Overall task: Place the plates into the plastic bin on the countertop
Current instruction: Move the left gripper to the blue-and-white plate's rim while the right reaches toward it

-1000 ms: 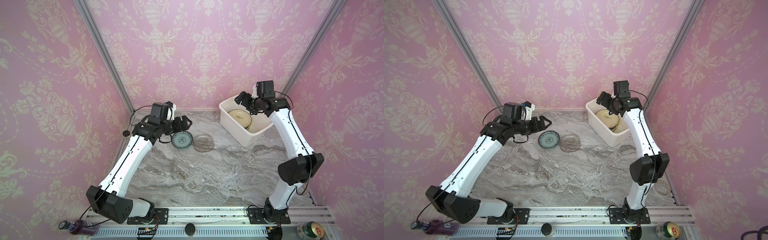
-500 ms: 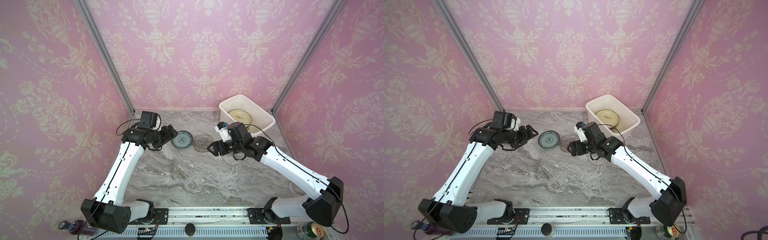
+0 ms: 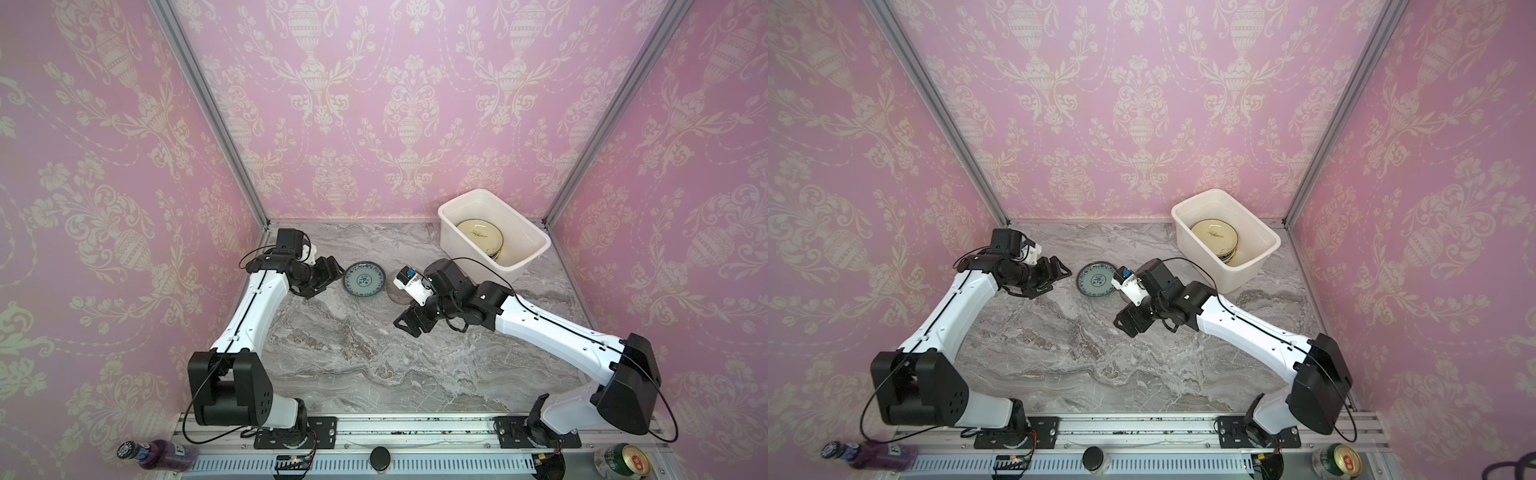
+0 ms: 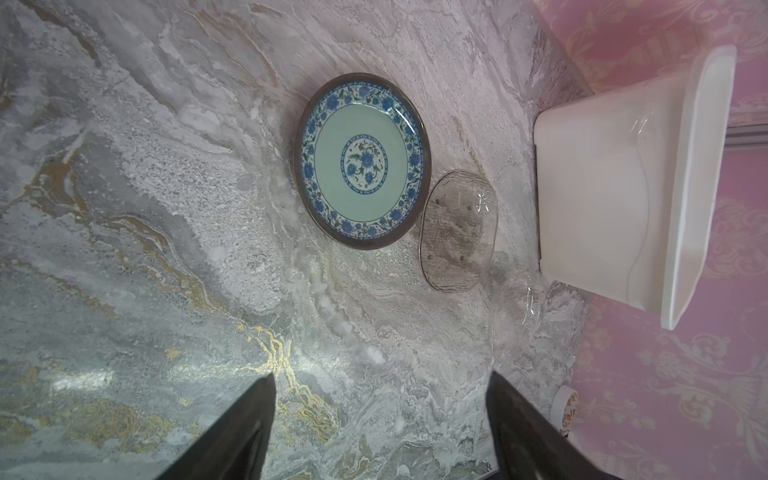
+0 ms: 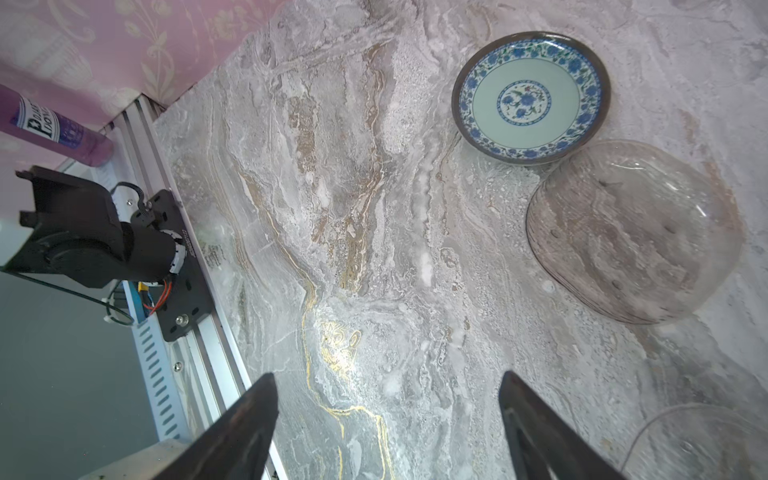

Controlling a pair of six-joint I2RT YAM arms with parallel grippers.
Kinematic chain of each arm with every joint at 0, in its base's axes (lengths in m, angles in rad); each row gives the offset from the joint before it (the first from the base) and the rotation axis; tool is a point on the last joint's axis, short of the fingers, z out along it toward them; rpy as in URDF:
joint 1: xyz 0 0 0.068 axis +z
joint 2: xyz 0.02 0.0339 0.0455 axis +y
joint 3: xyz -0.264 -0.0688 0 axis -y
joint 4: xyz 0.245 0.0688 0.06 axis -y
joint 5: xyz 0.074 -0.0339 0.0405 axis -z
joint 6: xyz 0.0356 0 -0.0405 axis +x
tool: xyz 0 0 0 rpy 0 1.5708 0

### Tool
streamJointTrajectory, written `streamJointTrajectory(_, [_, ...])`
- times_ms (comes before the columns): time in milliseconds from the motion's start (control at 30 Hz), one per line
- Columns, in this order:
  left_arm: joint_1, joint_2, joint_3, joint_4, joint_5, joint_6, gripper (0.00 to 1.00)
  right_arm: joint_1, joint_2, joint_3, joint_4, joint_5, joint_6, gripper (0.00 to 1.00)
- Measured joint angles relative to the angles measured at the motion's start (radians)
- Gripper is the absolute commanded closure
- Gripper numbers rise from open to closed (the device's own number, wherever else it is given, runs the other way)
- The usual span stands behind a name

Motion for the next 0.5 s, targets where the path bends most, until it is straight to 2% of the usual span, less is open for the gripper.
streamJointTrajectory(233, [0.017, 0.168, 0.007, 0.010, 0.008, 0.105, 0.24, 0.008, 0.097, 0.084, -0.014, -0.034, -0.114, 0.19])
streamJointTrajectory(500, [0.045, 0.326, 0.008, 0.110, 0.072, 0.140, 0.31, 0.013, 0.175, 0.142, -0.013, -0.067, -0.130, 0.23])
